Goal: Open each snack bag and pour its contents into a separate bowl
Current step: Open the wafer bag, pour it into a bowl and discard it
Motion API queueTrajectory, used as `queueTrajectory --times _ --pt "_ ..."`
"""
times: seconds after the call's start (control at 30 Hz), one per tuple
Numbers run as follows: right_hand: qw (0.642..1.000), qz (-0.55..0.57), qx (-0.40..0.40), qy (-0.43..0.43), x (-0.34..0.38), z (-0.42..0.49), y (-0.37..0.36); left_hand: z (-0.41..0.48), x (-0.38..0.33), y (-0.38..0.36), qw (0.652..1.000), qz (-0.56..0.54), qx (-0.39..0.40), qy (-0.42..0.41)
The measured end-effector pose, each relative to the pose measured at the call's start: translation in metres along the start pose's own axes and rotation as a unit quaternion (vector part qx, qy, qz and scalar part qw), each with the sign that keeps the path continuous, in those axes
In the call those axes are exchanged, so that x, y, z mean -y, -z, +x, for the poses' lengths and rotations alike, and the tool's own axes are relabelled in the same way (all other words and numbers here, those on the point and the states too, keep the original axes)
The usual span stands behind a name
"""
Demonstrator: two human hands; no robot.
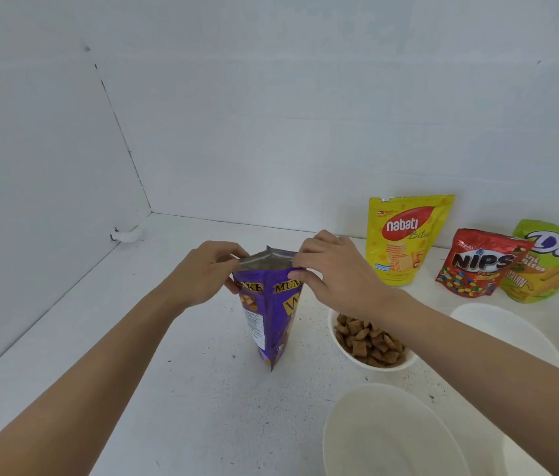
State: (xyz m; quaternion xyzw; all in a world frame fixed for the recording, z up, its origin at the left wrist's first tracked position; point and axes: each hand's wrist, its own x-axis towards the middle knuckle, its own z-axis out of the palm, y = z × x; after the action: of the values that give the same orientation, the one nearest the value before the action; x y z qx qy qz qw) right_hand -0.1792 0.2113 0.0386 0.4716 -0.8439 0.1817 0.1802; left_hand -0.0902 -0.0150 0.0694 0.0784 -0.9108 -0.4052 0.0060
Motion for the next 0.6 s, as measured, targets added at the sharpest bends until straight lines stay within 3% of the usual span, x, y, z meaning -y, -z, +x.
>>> queueTrajectory --times 0.27,0.43,0.6 --pt "0.996 -0.039 -0.01 0.084 0.02 -0.003 0.001 -0.011 0.007 -0.021 0.998 -0.059 -0.019 -0.004" --pt "0.978 -0.082 0.044 0.184 0.041 -0.001 0.0 -0.035 0.03 -0.047 0.988 -0.146 0.045 -0.005" --pt "0.98 -0.034 0.086 0.178 0.049 0.006 -0.007 -0.049 0.058 -0.067 0.982 -0.171 0.079 0.001"
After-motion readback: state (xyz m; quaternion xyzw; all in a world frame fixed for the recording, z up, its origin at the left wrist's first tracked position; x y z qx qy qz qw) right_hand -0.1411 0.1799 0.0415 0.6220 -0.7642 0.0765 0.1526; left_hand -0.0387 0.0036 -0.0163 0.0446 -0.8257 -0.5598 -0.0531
